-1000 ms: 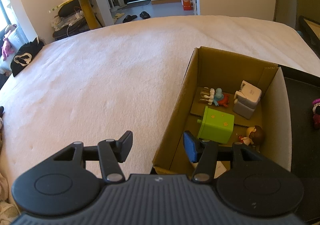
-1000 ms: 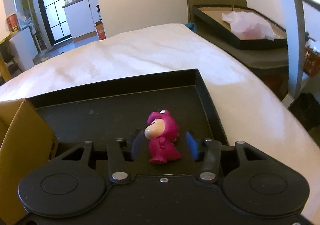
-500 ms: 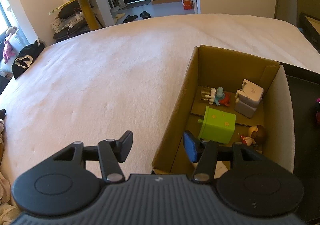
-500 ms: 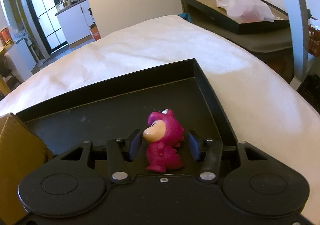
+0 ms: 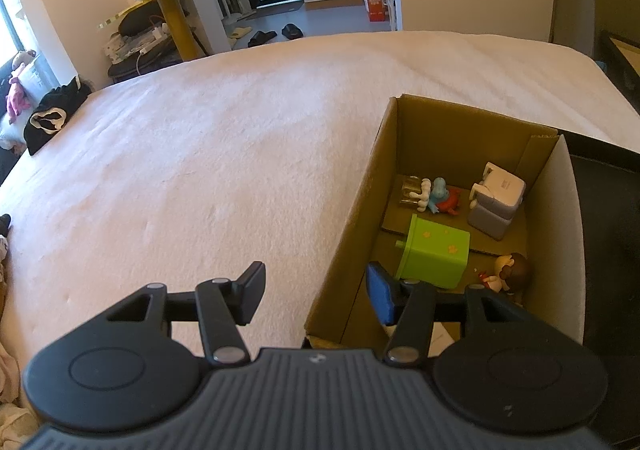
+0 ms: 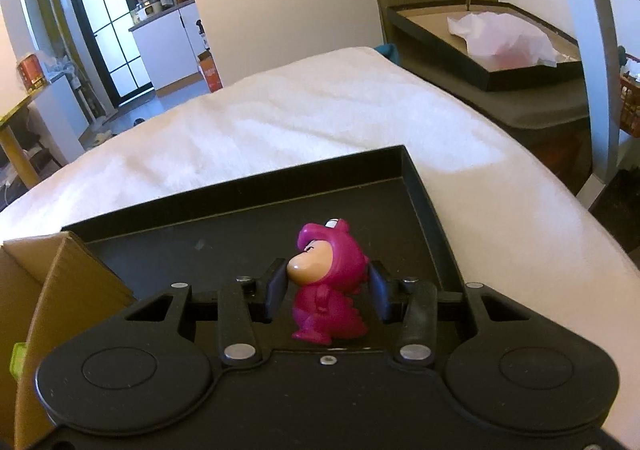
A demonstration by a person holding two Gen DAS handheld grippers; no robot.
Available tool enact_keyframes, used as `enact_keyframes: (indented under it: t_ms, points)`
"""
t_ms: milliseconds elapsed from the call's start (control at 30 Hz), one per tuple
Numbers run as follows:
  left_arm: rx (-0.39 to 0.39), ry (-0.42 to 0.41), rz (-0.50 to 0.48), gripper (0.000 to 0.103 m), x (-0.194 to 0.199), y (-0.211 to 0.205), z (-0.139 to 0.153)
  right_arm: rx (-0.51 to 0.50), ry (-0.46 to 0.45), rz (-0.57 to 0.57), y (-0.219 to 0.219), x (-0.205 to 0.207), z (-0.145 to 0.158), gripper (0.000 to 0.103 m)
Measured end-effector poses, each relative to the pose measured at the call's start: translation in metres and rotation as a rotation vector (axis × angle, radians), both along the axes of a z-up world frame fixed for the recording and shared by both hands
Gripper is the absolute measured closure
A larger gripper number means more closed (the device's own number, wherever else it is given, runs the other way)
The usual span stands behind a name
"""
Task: Organize rigid objects
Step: 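Carry the pink figure into the box and open the right gripper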
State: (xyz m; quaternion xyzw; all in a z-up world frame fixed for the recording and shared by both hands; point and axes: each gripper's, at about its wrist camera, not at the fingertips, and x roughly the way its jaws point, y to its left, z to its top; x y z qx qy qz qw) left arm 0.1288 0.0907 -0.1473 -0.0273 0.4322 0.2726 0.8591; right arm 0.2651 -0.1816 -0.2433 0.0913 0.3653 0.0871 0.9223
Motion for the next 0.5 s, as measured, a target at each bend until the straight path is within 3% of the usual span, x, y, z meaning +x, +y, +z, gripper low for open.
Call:
enact_keyframes:
  t_ms: [500]
  points:
    - [-0.060,-0.054,0.019,0.049,-0.010,0.012,0.002,-0.067,-0.084,0.102,0.029,-0.021,0.043,0.060]
